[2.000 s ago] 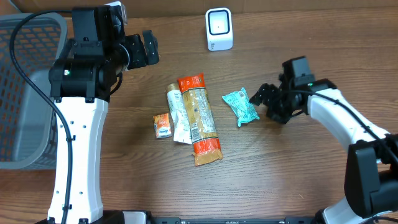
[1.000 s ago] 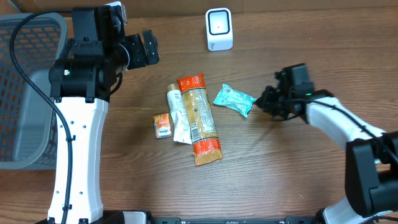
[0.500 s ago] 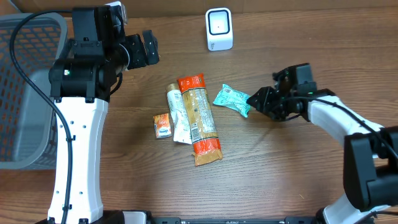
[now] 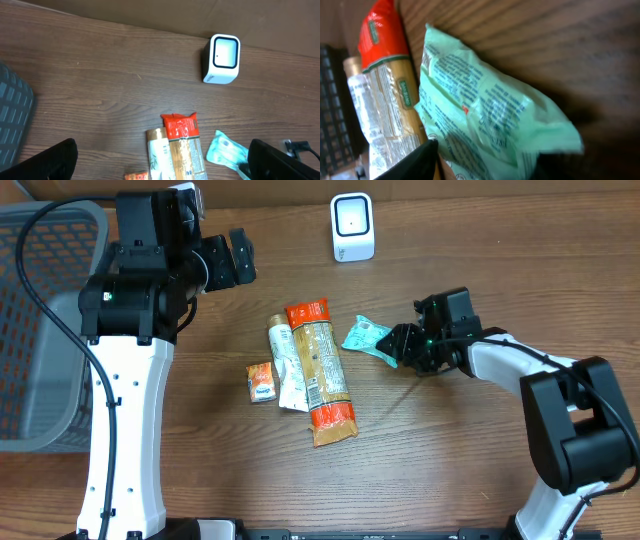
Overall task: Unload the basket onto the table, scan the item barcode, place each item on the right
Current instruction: 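Grasp the mint-green packet with the right gripper, then lift the mint-green packet and hold it in front of the white scanner, then carry the mint-green packet right and set it on the table's right edge, then reach the right gripper to the orange-labelled package and grasp it, then rotate the orange-labelled package upright on the table with the right gripper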
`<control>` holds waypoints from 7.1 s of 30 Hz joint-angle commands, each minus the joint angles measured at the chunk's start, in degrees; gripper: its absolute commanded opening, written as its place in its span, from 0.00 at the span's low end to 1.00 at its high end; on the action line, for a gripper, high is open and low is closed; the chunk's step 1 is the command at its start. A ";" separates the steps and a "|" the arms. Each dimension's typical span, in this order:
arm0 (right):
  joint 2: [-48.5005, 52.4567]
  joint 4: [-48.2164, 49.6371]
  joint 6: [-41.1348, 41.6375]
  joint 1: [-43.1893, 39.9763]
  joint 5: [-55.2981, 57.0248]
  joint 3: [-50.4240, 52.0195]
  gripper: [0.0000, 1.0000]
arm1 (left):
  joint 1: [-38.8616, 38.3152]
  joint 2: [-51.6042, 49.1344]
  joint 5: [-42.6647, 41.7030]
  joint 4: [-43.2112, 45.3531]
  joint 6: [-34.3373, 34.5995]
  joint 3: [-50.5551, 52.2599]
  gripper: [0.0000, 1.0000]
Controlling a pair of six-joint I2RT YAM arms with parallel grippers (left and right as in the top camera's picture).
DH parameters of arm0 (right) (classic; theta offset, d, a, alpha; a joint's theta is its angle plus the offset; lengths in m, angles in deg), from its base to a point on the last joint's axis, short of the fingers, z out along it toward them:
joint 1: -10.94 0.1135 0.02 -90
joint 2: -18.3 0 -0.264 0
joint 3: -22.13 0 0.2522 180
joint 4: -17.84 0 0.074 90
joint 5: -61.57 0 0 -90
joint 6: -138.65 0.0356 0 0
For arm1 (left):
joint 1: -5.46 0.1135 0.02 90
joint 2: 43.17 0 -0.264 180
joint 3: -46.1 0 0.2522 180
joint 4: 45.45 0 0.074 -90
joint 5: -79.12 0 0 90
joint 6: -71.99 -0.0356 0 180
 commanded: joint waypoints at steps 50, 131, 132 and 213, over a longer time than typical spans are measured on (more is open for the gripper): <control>21.20 35.34 -104.85 14.97 69.64 -38.18 0.04 | 0.31 -0.09 -0.44 0.07 -0.90 -0.13 1.00; -11.10 -44.81 -30.56 -14.29 -4.61 -19.76 0.81 | 0.31 -0.09 -0.44 0.07 -0.90 -0.13 1.00; -9.66 -43.28 -29.77 -11.19 -4.61 -19.76 0.81 | 0.31 -0.09 -0.44 0.07 -0.92 -0.13 1.00; 7.41 -33.88 -3.15 10.78 5.57 -21.16 0.62 | 0.31 -0.09 -0.44 0.07 -0.90 -0.13 1.00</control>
